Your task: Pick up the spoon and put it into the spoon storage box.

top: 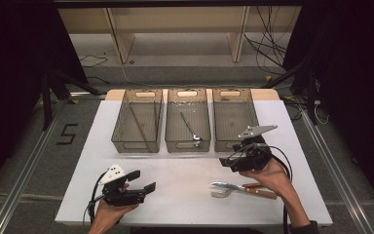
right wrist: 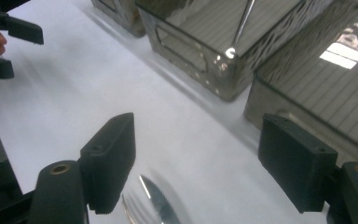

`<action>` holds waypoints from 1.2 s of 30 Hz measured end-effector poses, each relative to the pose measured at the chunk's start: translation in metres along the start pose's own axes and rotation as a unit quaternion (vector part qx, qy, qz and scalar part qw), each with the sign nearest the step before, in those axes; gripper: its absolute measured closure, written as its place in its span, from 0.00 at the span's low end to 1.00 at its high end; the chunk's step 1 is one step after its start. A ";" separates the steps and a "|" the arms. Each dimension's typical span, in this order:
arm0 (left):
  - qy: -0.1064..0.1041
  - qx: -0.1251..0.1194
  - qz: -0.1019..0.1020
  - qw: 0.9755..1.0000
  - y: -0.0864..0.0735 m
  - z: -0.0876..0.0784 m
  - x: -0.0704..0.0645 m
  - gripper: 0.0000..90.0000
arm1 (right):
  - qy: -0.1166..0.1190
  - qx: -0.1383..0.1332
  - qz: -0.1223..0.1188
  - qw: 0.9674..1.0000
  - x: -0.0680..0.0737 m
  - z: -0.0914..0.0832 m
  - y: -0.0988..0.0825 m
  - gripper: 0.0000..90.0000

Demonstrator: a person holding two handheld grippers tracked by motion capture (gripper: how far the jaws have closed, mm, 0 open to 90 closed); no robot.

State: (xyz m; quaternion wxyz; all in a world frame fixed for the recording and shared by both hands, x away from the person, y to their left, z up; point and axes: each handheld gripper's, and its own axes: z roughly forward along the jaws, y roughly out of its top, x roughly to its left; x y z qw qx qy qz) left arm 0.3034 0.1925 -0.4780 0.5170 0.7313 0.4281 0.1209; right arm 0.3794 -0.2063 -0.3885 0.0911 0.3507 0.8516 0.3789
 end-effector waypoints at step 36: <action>0.004 -0.002 0.011 1.000 0.002 0.002 -0.002 0.21 | -0.013 0.043 -0.002 0.999 0.002 -0.010 -0.060 0.30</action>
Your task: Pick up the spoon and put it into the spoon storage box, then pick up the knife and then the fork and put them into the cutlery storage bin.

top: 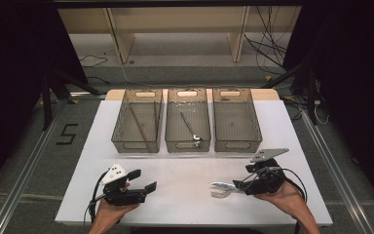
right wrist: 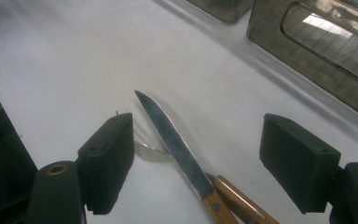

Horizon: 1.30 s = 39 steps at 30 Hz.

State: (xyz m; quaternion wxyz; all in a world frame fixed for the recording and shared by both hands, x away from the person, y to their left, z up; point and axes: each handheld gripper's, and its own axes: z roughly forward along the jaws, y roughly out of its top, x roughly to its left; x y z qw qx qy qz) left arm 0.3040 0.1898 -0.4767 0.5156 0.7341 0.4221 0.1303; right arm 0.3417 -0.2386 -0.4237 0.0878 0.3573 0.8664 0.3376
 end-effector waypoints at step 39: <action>-0.003 0.000 0.001 1.000 0.001 0.001 -0.001 0.21 | -0.032 0.089 -0.013 0.995 -0.004 0.002 -0.035 0.36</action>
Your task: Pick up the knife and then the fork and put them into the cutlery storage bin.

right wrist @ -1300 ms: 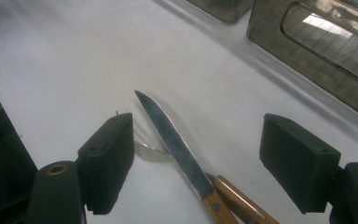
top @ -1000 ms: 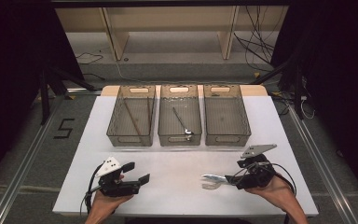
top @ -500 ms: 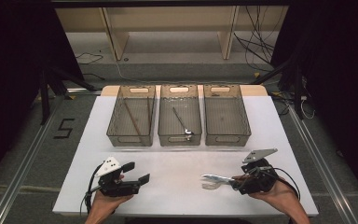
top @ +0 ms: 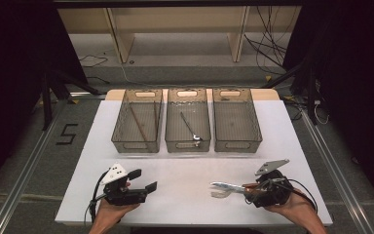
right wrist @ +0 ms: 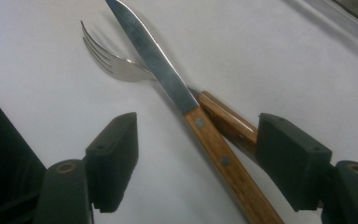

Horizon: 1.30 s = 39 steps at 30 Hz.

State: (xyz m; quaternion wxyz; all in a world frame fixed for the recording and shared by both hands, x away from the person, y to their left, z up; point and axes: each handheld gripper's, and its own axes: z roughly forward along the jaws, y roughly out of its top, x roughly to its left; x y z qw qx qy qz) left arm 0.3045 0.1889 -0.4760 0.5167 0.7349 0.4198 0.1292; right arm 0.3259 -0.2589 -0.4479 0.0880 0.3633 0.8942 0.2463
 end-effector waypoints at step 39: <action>-0.005 0.008 0.010 1.000 -0.002 0.002 -0.003 0.21 | -0.032 0.115 -0.107 0.987 0.006 0.019 0.005 0.81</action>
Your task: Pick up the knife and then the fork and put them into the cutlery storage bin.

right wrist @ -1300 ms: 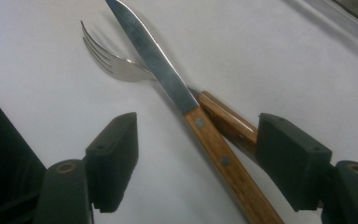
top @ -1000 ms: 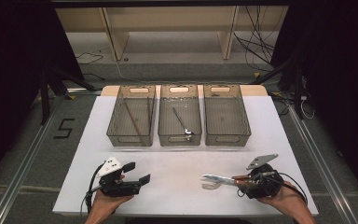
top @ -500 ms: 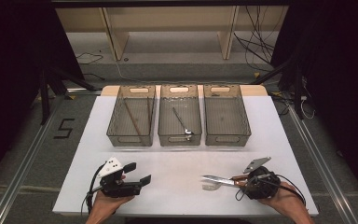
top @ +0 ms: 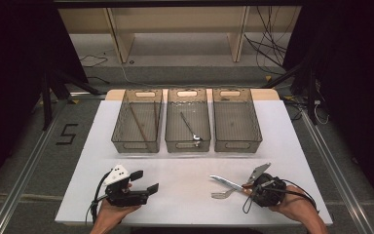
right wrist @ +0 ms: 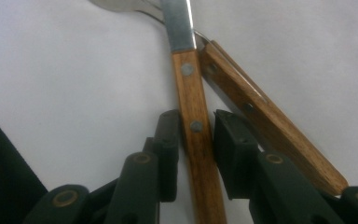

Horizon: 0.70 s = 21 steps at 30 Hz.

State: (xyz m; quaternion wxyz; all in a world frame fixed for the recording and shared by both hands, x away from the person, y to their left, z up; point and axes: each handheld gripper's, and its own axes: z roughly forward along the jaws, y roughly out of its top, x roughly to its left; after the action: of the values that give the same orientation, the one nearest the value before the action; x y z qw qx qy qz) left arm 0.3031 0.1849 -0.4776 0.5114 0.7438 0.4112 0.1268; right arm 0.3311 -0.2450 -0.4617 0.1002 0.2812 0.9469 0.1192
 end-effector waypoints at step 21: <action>0.000 -0.001 -0.004 1.000 0.000 0.000 0.001 0.21 | 0.000 -0.004 -0.014 1.000 0.007 -0.003 0.004 0.85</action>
State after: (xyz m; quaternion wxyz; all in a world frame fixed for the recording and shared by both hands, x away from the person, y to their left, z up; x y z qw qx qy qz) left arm 0.3034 0.1853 -0.4779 0.5131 0.7414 0.4139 0.1253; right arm 0.3267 -0.2384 -0.4588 0.1029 0.2672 0.9504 0.1215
